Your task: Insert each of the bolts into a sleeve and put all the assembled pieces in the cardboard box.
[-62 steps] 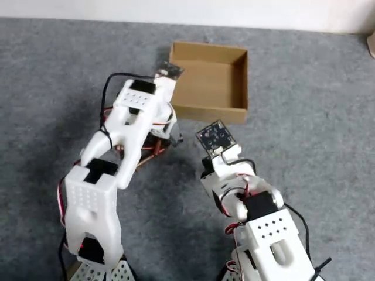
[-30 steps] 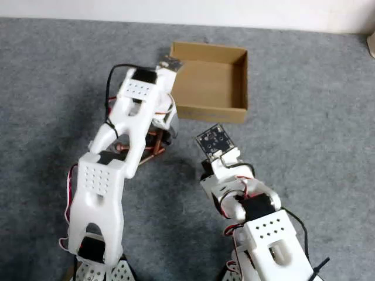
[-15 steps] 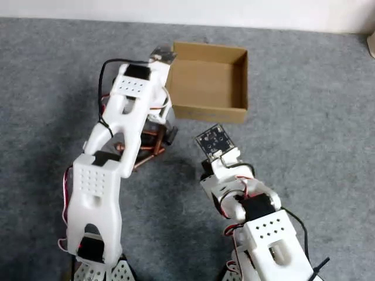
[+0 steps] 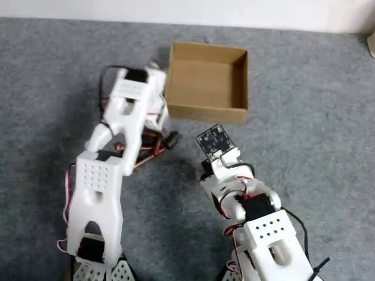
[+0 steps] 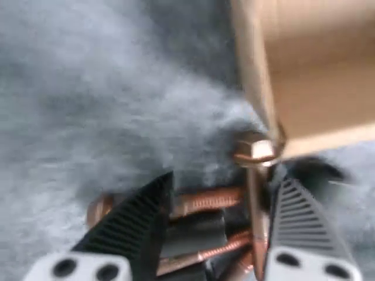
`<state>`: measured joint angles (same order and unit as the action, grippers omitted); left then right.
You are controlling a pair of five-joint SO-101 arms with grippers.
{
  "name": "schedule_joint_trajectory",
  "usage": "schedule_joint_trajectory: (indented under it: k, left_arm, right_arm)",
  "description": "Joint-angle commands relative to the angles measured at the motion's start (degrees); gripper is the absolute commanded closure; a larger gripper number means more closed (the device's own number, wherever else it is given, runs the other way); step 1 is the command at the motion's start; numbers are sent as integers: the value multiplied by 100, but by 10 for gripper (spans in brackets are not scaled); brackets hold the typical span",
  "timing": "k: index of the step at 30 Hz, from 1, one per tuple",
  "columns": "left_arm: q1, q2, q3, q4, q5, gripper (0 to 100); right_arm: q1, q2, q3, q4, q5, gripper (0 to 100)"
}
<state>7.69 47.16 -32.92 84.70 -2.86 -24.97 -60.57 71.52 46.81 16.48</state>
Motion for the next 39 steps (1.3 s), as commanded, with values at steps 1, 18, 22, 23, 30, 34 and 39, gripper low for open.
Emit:
schedule_joint_trajectory:
  k: [1, 18, 22, 23, 30, 34, 39]
  left_arm:
    - [154, -40, -92, 105, -53, 740]
    - [-66, -585, -514, 237, -53, 740]
    - [198, -75, -435, 202, -53, 740]
    - [277, 48, -435, 211, -44, 740]
    - [409, 356, -435, 229, 431, 765]
    - [409, 356, -444, 229, 413, 979]
    - [532, 347, -620, 316, 97, 989]
  right_arm:
    - [40, -92, -13, -198, -18, 995]
    - [40, -92, 356, -752, 281, 995]
    - [40, -92, 365, -760, 281, 995]
    - [40, -92, 365, -760, 281, 995]
    - [40, -92, 374, -760, 281, 995]
    - [40, -92, 374, -760, 281, 995]
    - [40, -92, 382, -769, 281, 995]
